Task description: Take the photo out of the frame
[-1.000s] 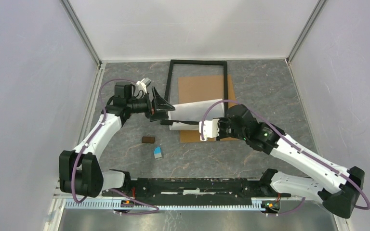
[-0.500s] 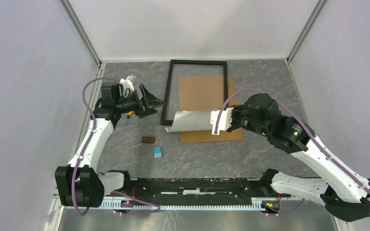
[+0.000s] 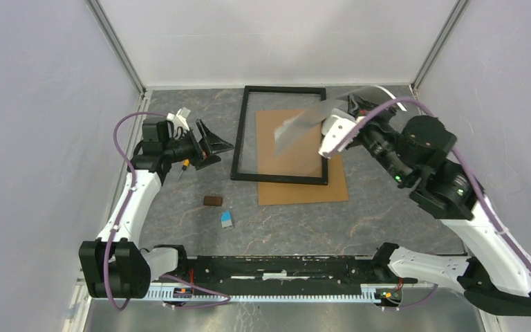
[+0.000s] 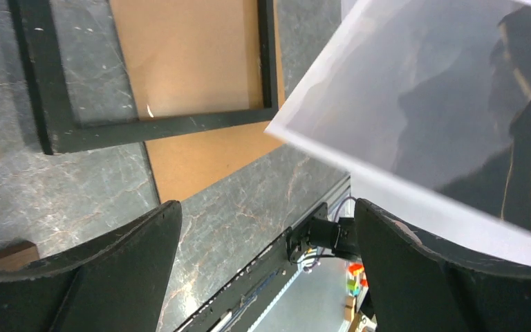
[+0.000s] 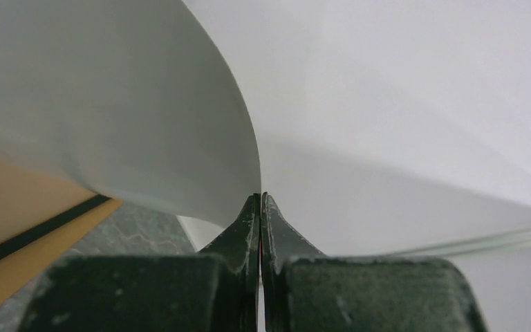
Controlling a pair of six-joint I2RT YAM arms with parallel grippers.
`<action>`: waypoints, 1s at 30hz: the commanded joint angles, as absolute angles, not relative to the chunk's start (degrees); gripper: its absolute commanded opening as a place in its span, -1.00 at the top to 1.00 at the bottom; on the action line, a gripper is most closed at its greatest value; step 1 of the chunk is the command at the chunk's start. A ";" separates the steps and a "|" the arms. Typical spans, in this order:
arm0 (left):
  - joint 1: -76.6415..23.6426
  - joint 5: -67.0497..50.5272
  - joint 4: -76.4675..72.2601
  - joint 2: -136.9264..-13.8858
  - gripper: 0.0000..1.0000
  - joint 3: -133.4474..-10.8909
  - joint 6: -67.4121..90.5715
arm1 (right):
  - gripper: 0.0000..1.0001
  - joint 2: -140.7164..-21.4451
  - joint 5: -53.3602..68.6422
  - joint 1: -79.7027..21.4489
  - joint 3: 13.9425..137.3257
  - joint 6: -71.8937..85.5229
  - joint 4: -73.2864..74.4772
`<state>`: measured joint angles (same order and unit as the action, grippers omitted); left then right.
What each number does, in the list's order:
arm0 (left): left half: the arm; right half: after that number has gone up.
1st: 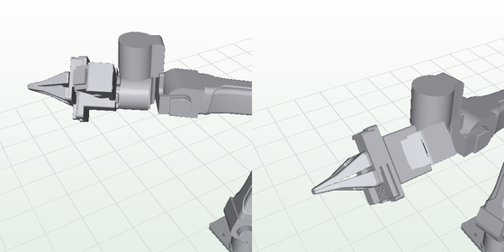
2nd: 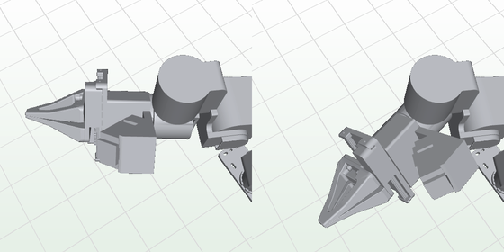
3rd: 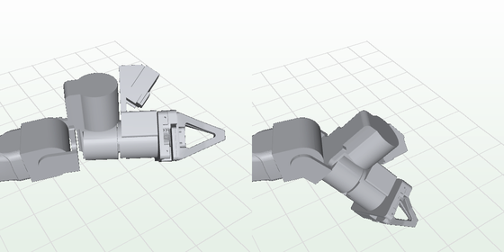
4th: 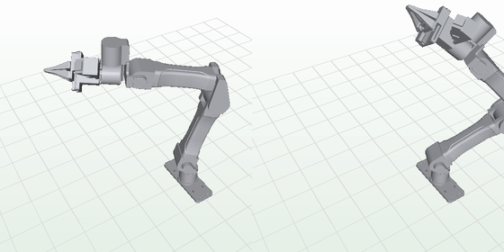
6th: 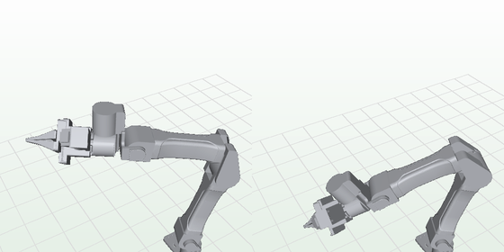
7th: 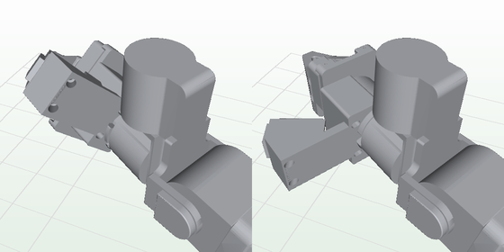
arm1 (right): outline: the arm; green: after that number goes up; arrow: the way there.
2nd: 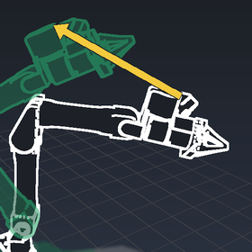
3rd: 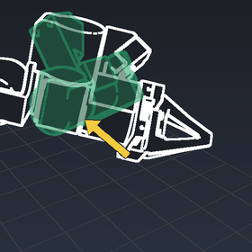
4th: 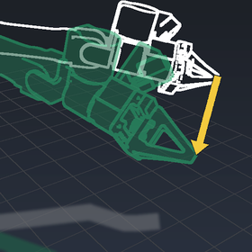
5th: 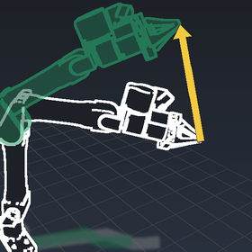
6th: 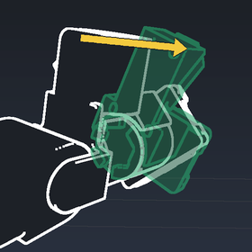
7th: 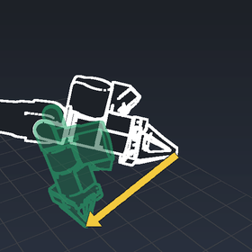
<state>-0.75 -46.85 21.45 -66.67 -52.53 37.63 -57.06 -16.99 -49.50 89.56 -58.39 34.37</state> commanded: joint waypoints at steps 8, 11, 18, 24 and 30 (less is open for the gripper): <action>2.62 -40.05 27.05 -72.65 -1.00 -60.90 28.75 | 1.00 -76.69 -27.18 -41.58 86.98 -66.41 2.22; 2.56 -40.38 26.13 -74.57 -1.00 -61.07 28.82 | 1.00 -83.78 -23.97 -38.18 91.79 -66.97 -1.29; 2.65 -40.43 23.30 -76.15 -1.00 -60.26 30.04 | 1.00 -96.63 -21.86 -35.75 108.24 -69.19 -3.69; 3.03 -40.13 23.19 -76.46 -1.00 -59.68 29.66 | 1.00 -95.03 -21.14 -35.73 102.18 -65.35 -4.80; 3.53 -39.70 23.07 -76.99 -1.00 -59.77 29.40 | 1.00 -86.76 -15.58 -38.40 75.95 -63.95 -7.18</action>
<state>2.94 -40.49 25.15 -76.36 -59.18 32.47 -90.11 -20.12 -36.38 88.31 -65.63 -5.39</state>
